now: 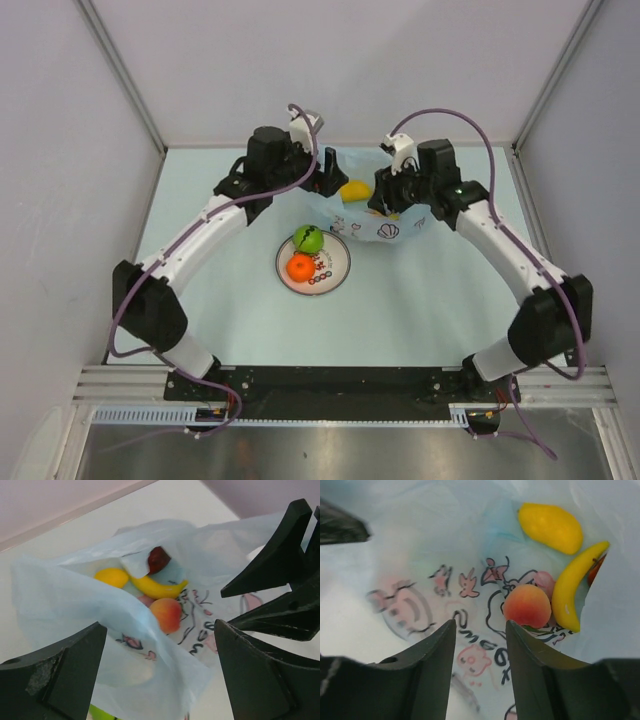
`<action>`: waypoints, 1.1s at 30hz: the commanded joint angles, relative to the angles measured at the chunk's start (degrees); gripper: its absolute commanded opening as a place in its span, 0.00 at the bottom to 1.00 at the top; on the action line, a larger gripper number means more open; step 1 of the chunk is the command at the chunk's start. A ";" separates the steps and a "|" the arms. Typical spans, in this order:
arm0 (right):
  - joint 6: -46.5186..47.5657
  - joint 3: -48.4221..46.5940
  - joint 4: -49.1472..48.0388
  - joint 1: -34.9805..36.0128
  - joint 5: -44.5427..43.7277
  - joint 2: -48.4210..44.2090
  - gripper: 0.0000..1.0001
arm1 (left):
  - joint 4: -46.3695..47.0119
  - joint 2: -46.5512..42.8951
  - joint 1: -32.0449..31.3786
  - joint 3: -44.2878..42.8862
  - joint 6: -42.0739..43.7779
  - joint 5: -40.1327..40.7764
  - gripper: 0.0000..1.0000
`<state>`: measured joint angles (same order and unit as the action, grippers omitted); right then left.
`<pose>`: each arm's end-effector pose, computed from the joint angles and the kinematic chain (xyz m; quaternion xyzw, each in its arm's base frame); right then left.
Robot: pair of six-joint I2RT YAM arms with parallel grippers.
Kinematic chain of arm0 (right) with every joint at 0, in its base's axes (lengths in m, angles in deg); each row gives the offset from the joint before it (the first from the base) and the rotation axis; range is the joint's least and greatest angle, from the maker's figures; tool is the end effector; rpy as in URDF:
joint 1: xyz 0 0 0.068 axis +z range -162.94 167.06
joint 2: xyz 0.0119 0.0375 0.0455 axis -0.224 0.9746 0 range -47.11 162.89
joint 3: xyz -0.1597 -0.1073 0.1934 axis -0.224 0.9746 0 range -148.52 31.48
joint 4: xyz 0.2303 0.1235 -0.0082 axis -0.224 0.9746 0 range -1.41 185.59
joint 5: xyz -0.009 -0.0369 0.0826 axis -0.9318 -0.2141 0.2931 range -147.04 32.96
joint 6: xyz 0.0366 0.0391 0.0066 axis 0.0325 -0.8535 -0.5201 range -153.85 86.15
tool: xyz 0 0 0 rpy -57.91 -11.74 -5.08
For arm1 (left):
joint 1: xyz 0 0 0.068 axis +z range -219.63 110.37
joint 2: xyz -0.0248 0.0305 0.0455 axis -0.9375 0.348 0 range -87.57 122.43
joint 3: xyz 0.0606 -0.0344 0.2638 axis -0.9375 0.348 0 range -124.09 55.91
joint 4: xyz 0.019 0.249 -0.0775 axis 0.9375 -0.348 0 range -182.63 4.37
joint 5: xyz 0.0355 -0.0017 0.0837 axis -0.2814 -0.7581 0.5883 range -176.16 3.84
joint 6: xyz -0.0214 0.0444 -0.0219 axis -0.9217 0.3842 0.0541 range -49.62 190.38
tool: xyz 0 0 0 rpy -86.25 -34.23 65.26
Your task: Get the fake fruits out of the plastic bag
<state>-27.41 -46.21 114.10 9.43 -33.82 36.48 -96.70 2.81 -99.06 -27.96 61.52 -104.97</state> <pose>0.3011 0.1391 0.3547 -0.3079 0.8029 0.2403 0.4504 0.3207 -0.1940 0.3769 0.2370 0.7661 -0.3157 0.5073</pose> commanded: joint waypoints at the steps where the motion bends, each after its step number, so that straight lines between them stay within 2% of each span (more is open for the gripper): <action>1: -5.55 0.17 -7.85 -2.41 -2.56 7.36 0.48 | -2.29 2.07 -1.50 -3.74 3.76 8.08 0.90; 3: -5.65 0.34 -7.33 -2.95 -4.49 9.30 0.48 | -2.90 2.07 -2.21 -3.49 4.81 7.39 0.82; 5: -4.60 1.74 -6.54 -2.77 -4.42 9.05 0.48 | -3.51 2.07 -2.30 -2.00 4.91 5.11 0.57; 6: -2.94 4.97 -5.75 -2.25 -4.33 7.65 0.48 | -3.69 1.64 -2.21 -1.21 5.69 3.88 0.41; 7: -2.05 6.66 -5.22 -1.81 -4.50 6.68 0.48 | -3.26 1.02 -2.21 1.23 6.22 2.39 0.17; 9: -0.91 11.92 -2.86 -0.84 -4.59 4.40 0.48 | -2.73 -0.91 -2.21 4.23 7.10 -2.36 0.01; 13: 1.19 18.26 1.19 0.13 -5.90 -2.63 0.47 | -5.36 -6.79 -2.91 11.52 11.75 -6.33 0.00; 16: 3.58 20.38 3.66 0.05 -7.66 -2.21 0.48 | -6.68 -9.08 -3.53 16.27 14.05 -5.28 0.00; 20: 1.39 19.25 -2.64 -1.89 -6.53 -0.28 0.49 | -4.84 -10.59 -4.05 18.57 13.51 -4.22 0.00; 26: 1.56 13.54 -9.77 -1.10 -4.68 3.15 0.50 | -4.57 -7.95 -5.64 15.06 16.76 -3.95 0.00; 33: 0.41 9.67 -16.46 1.18 -6.17 8.77 0.59 | -4.57 -8.12 -7.31 16.54 17.57 -2.20 0.00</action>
<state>-26.60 -32.33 104.40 9.04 -39.57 42.67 -102.82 -4.94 -105.25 -10.61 76.99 -107.37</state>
